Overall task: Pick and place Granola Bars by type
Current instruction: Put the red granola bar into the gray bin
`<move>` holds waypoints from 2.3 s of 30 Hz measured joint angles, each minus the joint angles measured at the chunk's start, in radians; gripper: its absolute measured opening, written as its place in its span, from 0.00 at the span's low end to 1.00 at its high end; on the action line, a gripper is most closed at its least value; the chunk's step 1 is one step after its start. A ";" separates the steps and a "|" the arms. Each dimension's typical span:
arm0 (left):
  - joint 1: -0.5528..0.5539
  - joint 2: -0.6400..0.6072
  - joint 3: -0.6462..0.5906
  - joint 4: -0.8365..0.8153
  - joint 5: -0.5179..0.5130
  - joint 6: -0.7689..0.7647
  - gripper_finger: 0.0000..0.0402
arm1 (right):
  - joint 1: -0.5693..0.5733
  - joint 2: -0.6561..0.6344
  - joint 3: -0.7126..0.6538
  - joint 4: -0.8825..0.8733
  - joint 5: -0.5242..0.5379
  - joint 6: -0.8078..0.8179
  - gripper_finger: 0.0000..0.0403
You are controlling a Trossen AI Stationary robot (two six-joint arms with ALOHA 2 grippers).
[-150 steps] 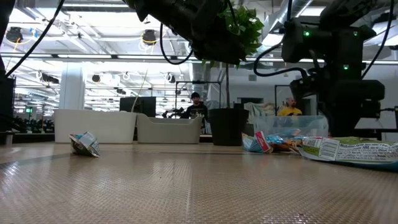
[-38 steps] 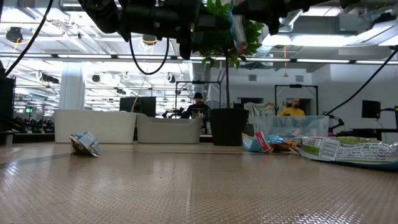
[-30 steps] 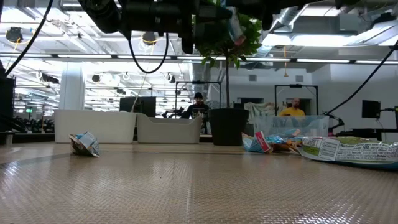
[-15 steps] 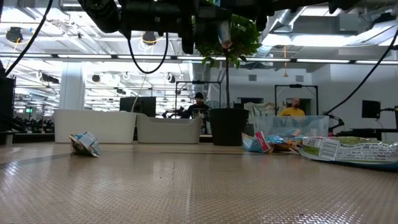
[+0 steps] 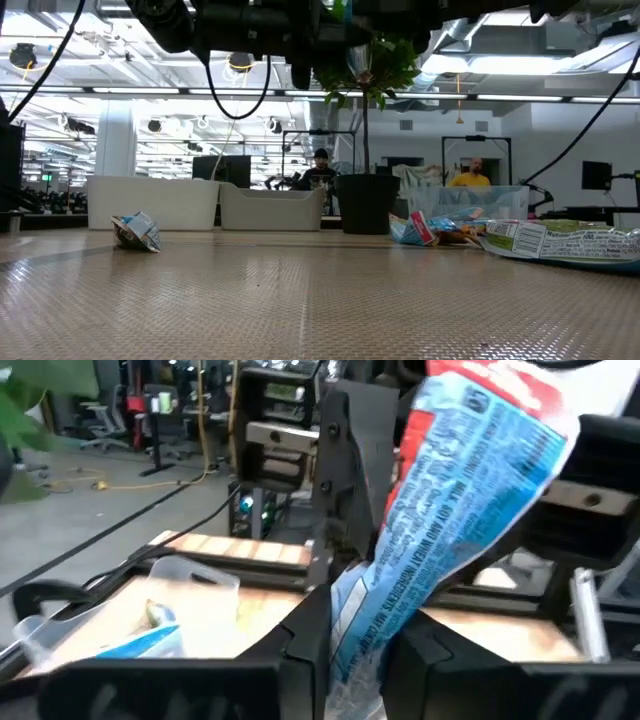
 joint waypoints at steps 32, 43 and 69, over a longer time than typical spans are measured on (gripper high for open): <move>0.200 -0.164 0.000 -0.727 -0.775 0.285 0.13 | -0.021 0.000 0.000 -0.407 0.191 0.088 0.61; 0.321 -0.164 0.000 -0.738 -0.629 0.284 0.13 | -0.021 0.000 0.000 -0.407 0.209 0.097 0.61; 0.392 -0.164 0.000 -0.825 -0.546 0.164 0.58 | -0.021 0.000 0.000 -0.407 0.206 0.121 0.61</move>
